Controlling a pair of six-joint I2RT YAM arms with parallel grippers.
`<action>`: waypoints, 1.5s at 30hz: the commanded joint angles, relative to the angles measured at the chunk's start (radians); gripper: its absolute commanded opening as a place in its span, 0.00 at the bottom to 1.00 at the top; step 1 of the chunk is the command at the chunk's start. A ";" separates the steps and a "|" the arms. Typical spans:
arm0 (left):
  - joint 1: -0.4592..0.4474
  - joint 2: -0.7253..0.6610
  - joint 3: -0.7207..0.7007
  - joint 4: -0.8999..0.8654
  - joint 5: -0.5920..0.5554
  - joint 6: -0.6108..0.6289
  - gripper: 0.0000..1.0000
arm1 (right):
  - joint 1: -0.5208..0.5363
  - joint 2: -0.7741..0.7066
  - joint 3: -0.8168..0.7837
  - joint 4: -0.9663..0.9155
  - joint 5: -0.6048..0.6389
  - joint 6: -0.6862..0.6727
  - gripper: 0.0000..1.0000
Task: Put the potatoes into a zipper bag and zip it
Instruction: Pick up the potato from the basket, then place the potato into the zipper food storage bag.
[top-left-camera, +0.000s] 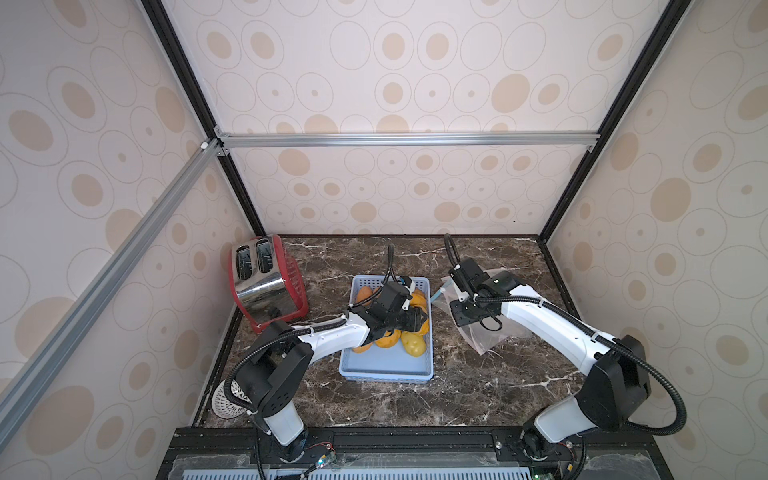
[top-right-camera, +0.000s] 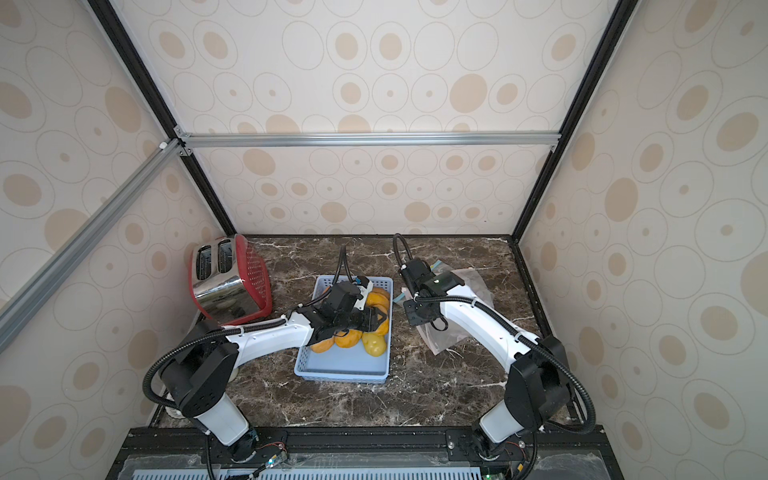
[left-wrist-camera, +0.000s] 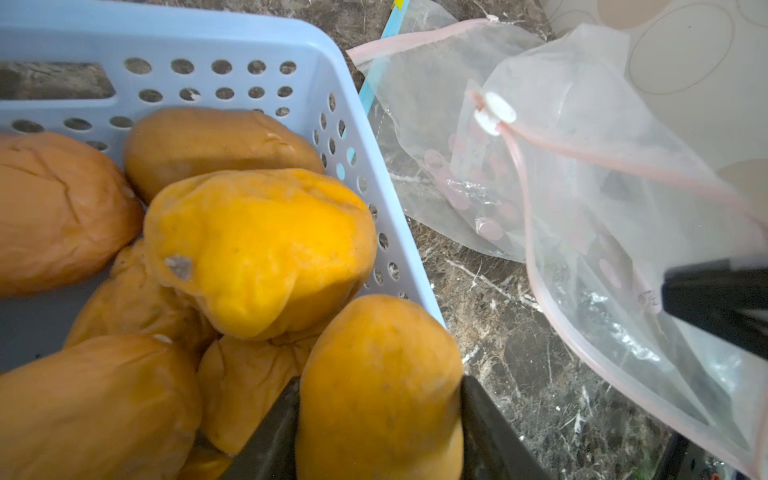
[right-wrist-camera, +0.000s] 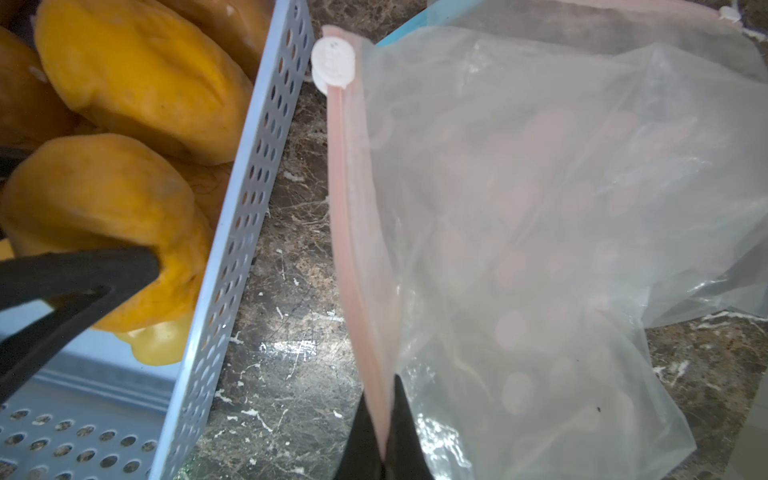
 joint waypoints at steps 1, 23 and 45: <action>0.003 -0.044 0.011 0.043 -0.006 -0.010 0.43 | -0.006 -0.039 -0.019 0.014 -0.048 -0.012 0.00; -0.016 -0.104 0.000 0.333 0.259 -0.148 0.23 | -0.023 -0.176 -0.100 0.110 -0.265 0.049 0.00; -0.040 -0.014 0.042 0.356 0.249 -0.231 0.25 | -0.054 -0.208 -0.113 0.186 -0.469 0.199 0.00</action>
